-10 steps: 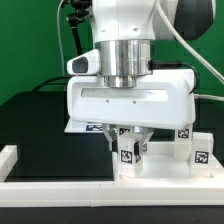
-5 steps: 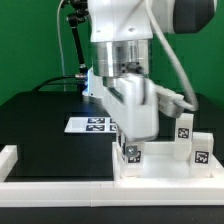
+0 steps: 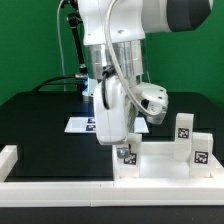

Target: Assemble square table

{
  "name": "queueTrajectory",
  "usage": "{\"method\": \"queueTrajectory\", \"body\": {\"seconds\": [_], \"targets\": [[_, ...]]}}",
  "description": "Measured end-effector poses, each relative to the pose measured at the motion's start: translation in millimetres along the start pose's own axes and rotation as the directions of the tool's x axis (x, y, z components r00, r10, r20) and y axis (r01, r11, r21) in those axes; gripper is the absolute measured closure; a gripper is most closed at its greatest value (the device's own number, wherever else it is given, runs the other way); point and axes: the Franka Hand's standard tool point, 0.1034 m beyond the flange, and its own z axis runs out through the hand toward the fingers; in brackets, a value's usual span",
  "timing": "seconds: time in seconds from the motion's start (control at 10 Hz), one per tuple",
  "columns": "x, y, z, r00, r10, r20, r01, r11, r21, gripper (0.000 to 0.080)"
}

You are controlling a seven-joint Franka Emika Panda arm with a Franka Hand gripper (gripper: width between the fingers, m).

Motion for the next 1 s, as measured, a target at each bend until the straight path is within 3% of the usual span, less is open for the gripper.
{"method": "queueTrajectory", "body": {"seconds": [0.1,0.2,0.3,0.7,0.8,0.9,1.0], "targets": [[-5.4,-0.5,2.4,0.992,-0.117,-0.048,0.119,0.992,0.042,0.0337],[-10.3,8.9,7.4,0.942,-0.324,-0.089,0.329,0.943,0.050,0.0194],[-14.3,11.0,6.8,0.859,-0.502,-0.104,0.506,0.862,0.027,0.0194],[-15.3,11.1,7.2,0.689,-0.717,-0.107,0.721,0.693,-0.002,0.0150],[-11.8,6.5,4.3,0.465,-0.872,-0.151,0.880,0.474,-0.025,0.0150],[-7.0,4.0,2.5,0.252,-0.955,-0.158,0.963,0.264,-0.062,0.0150],[-0.4,-4.5,-3.3,0.119,-0.981,-0.156,0.988,0.132,-0.078,0.0150]]}}
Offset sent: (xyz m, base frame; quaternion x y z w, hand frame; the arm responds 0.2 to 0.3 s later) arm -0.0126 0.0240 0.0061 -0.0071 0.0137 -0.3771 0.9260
